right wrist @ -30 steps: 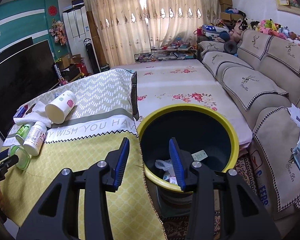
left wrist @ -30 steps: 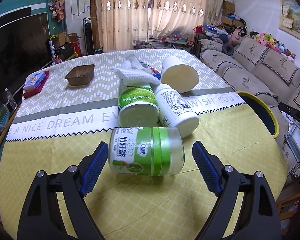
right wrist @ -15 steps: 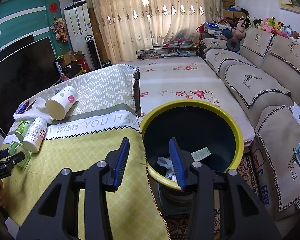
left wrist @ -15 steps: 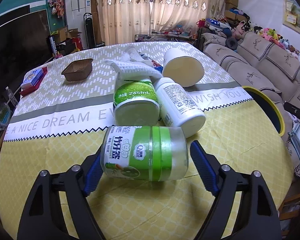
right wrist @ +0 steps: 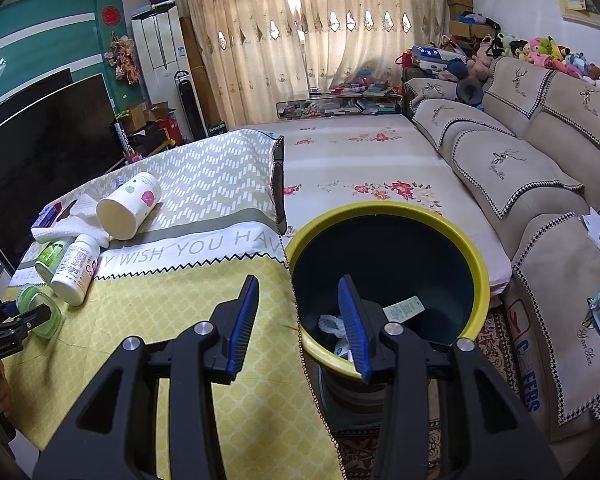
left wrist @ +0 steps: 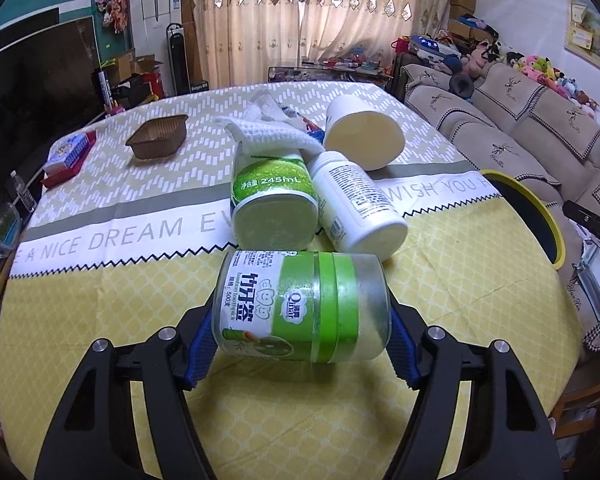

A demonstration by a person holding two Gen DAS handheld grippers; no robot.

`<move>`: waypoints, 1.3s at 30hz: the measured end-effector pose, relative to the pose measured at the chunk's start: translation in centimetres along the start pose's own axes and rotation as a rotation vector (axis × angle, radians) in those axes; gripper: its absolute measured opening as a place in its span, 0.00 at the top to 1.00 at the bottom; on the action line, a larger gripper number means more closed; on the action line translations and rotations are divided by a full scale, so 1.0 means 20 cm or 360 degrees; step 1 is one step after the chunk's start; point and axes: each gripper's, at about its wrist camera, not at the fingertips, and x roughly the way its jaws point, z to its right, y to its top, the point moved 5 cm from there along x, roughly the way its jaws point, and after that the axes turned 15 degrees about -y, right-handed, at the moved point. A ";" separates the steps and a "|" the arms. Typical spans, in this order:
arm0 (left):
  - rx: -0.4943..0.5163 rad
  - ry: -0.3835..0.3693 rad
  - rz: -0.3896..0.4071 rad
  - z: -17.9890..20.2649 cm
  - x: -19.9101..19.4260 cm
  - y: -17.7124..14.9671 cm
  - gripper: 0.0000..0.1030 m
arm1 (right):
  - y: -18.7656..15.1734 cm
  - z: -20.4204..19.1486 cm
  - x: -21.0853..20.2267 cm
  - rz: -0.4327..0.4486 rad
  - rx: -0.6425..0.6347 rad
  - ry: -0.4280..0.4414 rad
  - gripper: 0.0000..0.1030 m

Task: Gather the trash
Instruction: 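Grasp the green-lidded plastic jar with the left gripper and lift it, then carry the jar over the bin and open the left gripper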

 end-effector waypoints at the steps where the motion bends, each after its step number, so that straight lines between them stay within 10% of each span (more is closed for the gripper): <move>1: 0.0004 -0.0001 0.0007 0.01 -0.01 0.00 0.32 | 0.00 0.00 0.00 0.0000 -0.0002 0.0001 0.62; 20: 0.0216 -0.0199 0.0151 0.40 -0.30 0.12 0.32 | -0.09 0.18 -0.12 0.0019 0.0031 -0.0079 0.59; 39: 0.0547 -0.0646 0.0000 1.21 0.27 0.45 0.32 | -0.20 0.66 -0.12 0.0008 0.0290 -0.0306 0.58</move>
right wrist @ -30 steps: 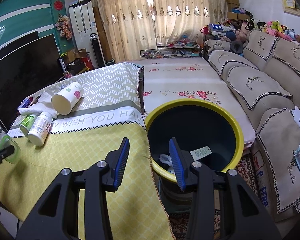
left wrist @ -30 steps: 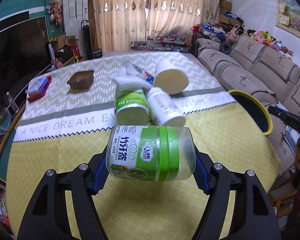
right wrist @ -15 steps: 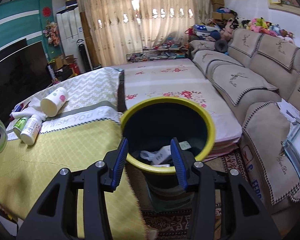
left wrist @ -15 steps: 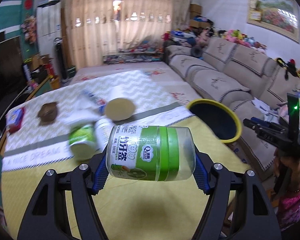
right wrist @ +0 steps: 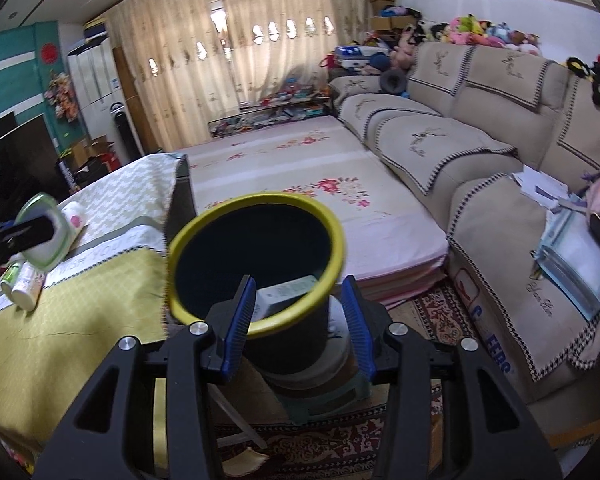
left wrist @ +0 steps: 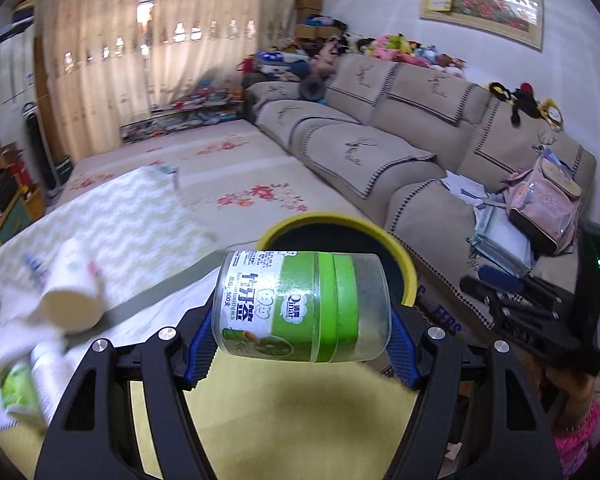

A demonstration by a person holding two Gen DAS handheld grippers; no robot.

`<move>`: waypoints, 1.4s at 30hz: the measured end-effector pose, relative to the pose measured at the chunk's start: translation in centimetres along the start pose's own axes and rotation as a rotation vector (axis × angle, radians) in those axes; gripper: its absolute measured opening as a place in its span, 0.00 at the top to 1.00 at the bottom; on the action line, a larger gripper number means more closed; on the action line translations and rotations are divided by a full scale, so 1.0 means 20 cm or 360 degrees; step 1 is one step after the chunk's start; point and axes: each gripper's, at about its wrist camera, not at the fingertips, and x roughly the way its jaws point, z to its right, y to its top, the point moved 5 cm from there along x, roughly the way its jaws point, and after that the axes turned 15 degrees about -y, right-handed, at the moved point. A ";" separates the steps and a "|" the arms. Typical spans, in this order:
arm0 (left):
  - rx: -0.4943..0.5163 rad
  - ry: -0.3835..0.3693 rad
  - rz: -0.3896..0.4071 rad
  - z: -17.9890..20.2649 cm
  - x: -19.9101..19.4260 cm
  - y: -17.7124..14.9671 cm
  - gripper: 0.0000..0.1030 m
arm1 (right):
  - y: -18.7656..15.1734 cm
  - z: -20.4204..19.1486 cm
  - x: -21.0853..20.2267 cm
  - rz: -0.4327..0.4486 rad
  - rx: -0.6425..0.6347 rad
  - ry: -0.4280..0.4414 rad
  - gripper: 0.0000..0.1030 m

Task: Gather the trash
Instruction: 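Carry the jar over the bin and open the left gripper, then grasp the white pill bottle with the right gripper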

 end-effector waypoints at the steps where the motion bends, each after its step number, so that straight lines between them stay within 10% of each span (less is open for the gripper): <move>1: 0.0010 -0.0007 -0.0010 0.01 0.06 0.03 0.32 | 0.00 0.02 0.01 -0.0003 0.0007 -0.0008 0.58; 13: 0.0039 -0.0038 -0.0171 0.00 0.62 0.18 0.32 | -0.04 0.11 0.14 -0.0095 0.0045 -0.0056 0.58; 21: -0.0001 -0.0024 -0.0146 -0.05 0.64 0.18 0.22 | -0.04 0.10 0.16 -0.0104 0.0036 -0.0055 0.54; 33: -0.0081 0.0065 0.0070 -0.10 0.01 0.03 0.12 | -0.04 -0.16 0.08 -0.0087 -0.0106 0.0061 0.53; 42: -0.0334 0.0424 0.0320 -0.39 -0.77 -0.35 0.10 | -0.09 -0.61 0.00 -0.0099 -0.0318 0.0302 0.53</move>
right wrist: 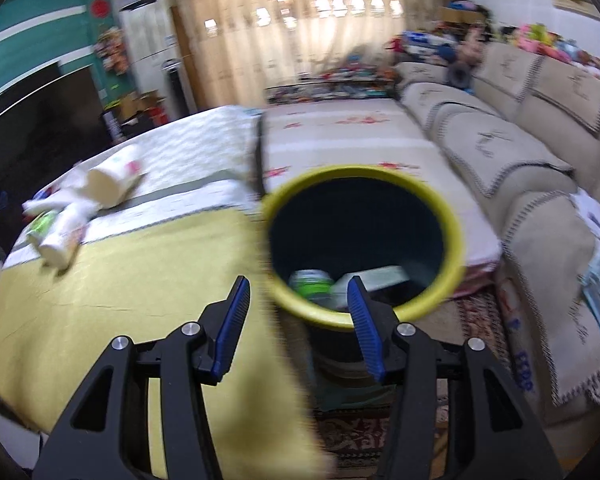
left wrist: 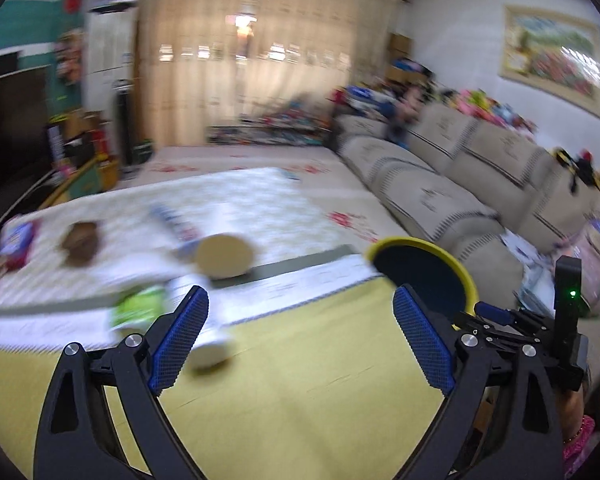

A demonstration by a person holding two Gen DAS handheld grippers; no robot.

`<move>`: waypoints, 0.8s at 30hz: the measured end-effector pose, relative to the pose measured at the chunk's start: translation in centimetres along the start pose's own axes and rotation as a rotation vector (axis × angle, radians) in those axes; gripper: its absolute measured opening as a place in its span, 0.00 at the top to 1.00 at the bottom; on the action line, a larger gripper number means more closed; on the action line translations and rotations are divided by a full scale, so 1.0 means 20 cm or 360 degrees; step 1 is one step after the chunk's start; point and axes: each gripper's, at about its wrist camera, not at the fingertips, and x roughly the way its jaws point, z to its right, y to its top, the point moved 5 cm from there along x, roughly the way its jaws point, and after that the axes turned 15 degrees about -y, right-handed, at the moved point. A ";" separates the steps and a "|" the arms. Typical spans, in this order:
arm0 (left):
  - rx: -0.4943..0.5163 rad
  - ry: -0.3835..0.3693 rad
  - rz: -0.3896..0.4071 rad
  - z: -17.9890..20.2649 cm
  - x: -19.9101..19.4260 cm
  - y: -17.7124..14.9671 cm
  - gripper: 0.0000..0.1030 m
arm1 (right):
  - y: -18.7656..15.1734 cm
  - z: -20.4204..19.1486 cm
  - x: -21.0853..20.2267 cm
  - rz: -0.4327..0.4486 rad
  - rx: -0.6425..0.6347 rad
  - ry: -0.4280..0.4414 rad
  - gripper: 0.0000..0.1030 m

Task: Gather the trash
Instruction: 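Grasp the white pill bottle with the right gripper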

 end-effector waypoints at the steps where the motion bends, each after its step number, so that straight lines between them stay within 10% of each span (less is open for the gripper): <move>1: -0.0021 0.0035 0.0019 -0.05 -0.06 -0.02 0.10 | 0.00 -0.09 0.00 -0.0005 -0.0035 0.0056 0.53; 11: -0.0251 0.0300 0.0170 -0.44 -0.53 -0.25 0.10 | 0.06 -0.89 -0.10 0.0053 -0.0355 0.0501 0.53; 24: -0.0326 0.0280 0.0176 -0.54 -0.58 -0.31 0.10 | 0.10 -1.31 0.02 -0.0047 -0.0454 0.0480 0.53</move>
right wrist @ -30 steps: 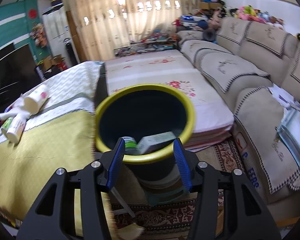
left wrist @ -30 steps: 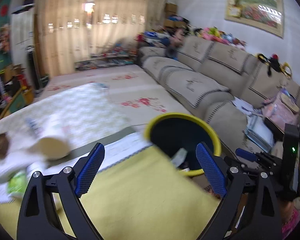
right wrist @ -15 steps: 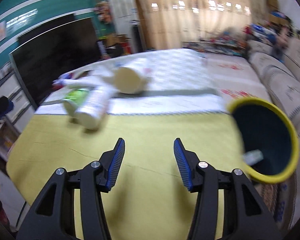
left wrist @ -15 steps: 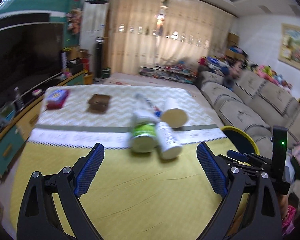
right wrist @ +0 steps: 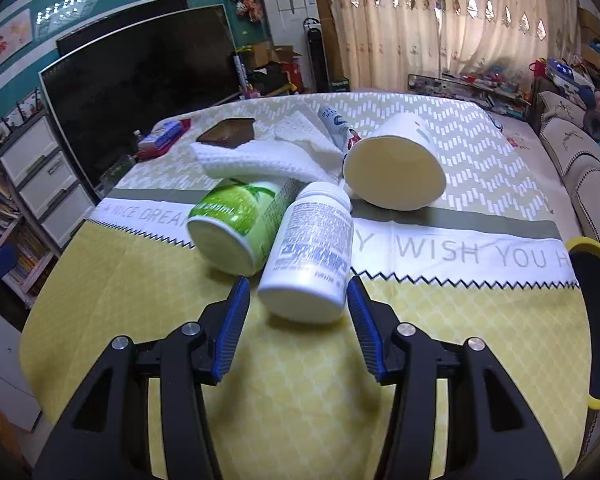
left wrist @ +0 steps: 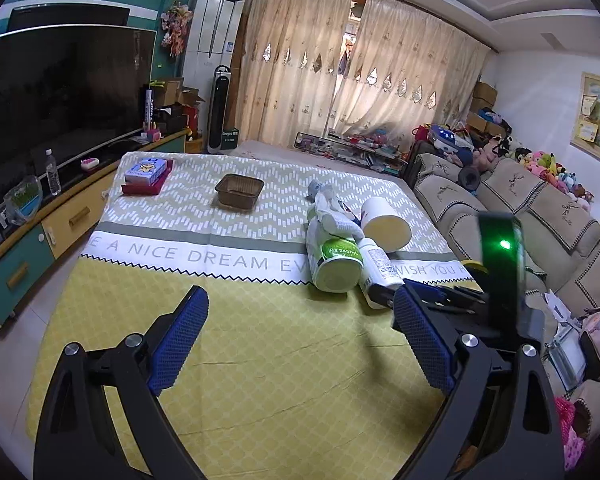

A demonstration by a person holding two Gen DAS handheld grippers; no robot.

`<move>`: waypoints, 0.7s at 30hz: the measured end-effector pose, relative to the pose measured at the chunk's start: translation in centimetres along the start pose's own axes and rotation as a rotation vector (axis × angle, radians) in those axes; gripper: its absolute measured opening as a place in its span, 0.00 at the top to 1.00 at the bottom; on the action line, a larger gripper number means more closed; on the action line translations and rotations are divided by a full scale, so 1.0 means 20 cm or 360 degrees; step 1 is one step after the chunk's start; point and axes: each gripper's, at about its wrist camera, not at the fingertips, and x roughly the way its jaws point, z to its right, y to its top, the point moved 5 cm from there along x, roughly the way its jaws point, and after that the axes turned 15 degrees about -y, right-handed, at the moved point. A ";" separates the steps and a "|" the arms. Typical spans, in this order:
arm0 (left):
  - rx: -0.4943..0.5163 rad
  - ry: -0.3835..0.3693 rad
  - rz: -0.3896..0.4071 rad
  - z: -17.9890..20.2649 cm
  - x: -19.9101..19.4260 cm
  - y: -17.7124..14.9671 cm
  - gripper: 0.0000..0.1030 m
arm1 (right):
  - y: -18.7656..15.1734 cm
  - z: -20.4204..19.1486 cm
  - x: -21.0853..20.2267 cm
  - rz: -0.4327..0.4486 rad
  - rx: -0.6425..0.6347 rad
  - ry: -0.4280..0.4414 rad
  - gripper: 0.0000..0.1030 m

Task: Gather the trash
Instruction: 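Grasp the white pill bottle with the right gripper, then drop the white bottle into the bin with the right gripper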

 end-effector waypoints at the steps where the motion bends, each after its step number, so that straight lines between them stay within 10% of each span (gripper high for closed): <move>1: 0.0000 -0.0003 -0.0006 0.00 0.01 0.00 0.10 | 0.01 0.00 0.02 -0.0017 0.0005 -0.0015 0.53; 21: 0.0041 -0.0052 -0.0035 0.09 0.05 -0.01 0.10 | -0.04 0.20 -0.31 0.0138 0.0034 0.0063 0.56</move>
